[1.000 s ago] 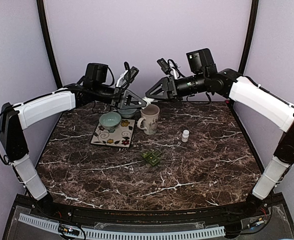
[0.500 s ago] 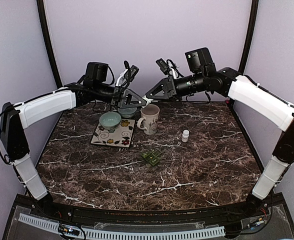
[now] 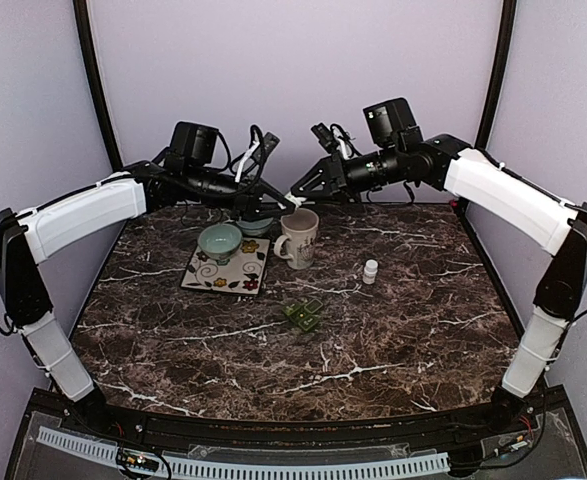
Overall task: Sort the pills into containers
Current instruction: Place the pill bottle at the center of the board.
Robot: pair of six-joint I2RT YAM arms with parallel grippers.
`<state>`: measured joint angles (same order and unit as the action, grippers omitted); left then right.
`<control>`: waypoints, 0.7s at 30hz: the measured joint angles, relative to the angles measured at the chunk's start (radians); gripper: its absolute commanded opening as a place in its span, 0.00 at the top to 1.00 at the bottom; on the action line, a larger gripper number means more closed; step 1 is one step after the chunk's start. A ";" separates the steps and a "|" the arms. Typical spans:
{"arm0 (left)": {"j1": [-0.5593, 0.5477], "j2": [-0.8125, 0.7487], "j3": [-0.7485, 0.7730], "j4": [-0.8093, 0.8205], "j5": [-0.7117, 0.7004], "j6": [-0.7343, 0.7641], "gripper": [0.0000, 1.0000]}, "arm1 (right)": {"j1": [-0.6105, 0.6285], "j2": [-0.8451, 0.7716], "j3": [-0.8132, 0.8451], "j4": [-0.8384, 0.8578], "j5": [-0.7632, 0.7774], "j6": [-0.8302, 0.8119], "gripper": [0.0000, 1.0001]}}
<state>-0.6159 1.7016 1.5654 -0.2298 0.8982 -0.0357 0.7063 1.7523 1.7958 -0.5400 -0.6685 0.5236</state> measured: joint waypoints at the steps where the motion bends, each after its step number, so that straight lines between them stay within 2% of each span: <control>1: -0.014 -0.011 0.000 -0.011 -0.057 0.027 1.00 | -0.003 0.005 0.006 -0.007 0.001 0.005 1.00; 6: -0.155 -0.121 -0.096 0.038 -0.526 0.158 1.00 | -0.011 0.017 0.039 -0.051 0.009 0.023 1.00; 10: -0.232 -0.176 -0.189 0.130 -0.785 0.229 1.00 | -0.004 0.033 0.053 -0.048 0.010 0.029 1.00; 15: -0.275 -0.180 -0.251 0.216 -0.975 0.302 0.90 | -0.004 0.058 0.058 -0.037 0.019 0.032 1.00; 21: -0.290 -0.182 -0.290 0.282 -1.042 0.339 0.63 | -0.004 0.068 0.059 -0.025 0.024 0.032 1.00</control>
<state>-0.9054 1.5192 1.2755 0.0517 -0.1440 0.3035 0.7025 1.8198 1.8545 -0.5652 -0.6441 0.5552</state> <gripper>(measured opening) 0.273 0.219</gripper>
